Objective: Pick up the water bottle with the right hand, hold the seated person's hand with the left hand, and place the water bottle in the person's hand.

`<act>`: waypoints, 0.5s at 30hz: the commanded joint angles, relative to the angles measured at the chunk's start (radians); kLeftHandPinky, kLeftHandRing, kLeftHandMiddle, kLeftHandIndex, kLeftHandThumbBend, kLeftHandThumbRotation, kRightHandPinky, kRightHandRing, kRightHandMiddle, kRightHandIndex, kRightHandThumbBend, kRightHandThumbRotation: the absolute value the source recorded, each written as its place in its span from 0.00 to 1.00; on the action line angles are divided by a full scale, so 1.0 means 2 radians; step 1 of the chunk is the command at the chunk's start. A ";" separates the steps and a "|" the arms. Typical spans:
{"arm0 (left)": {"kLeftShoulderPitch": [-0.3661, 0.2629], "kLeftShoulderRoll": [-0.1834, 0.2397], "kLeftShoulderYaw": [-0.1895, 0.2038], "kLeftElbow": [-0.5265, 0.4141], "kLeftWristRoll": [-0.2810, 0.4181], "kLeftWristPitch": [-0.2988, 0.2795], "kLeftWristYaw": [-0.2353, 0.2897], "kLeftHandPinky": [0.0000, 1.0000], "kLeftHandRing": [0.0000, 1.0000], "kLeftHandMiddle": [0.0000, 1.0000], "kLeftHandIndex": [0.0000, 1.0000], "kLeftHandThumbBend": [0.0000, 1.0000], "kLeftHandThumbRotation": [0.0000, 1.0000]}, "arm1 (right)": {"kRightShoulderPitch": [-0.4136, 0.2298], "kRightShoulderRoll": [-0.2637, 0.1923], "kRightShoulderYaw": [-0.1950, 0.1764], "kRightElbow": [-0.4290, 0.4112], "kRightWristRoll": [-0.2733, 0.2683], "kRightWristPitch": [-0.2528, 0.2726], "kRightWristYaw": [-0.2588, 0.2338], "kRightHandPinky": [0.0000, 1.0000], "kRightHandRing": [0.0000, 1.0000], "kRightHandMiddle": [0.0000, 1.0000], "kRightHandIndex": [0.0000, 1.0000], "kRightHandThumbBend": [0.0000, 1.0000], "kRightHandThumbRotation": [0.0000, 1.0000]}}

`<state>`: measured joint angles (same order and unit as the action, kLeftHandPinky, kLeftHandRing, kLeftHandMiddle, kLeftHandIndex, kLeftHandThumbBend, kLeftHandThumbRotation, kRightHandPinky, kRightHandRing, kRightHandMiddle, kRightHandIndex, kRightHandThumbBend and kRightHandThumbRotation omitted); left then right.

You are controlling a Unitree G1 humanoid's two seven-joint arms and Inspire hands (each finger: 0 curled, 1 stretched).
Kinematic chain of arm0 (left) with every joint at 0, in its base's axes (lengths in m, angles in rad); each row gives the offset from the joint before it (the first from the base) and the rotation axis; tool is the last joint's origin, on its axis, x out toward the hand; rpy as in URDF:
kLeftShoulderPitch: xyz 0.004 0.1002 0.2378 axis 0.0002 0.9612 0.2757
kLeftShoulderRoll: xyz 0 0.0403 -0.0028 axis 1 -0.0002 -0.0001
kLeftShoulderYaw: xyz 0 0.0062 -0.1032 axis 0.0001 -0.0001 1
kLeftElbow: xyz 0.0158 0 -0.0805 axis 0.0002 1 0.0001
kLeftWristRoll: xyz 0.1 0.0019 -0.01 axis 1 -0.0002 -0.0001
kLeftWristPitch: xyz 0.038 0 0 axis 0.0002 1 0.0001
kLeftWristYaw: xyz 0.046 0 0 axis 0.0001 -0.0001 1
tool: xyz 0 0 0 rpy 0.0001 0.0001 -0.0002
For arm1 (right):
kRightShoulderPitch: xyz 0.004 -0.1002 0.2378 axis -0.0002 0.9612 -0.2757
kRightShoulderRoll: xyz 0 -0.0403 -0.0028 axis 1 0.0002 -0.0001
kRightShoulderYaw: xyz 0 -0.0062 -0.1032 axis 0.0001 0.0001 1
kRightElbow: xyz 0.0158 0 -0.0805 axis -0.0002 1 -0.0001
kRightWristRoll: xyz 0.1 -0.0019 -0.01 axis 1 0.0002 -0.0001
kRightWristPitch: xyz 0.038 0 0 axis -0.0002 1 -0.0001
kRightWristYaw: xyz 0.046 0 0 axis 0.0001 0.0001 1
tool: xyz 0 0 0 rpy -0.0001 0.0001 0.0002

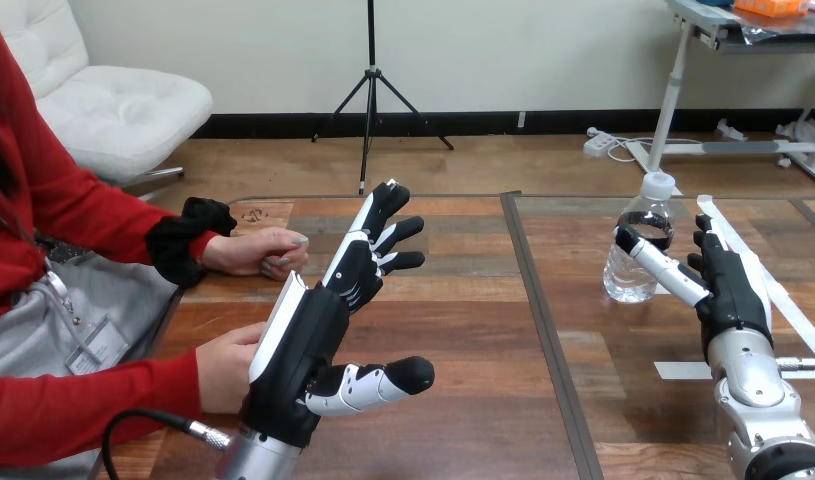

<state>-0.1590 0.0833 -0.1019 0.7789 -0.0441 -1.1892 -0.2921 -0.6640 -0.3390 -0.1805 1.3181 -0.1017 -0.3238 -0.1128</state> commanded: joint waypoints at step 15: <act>-0.020 -0.001 0.005 -0.021 -0.019 -0.018 -0.007 0.78 0.89 0.96 1.00 1.00 0.68 | -0.067 -0.019 0.016 0.008 -0.023 0.019 -0.002 0.94 0.98 1.00 1.00 1.00 0.50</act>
<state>-0.1590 0.0802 -0.1019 0.7789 -0.0664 -1.2002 -0.3061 -0.6960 -0.3564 -0.1621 1.3407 -0.1348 -0.2834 -0.1130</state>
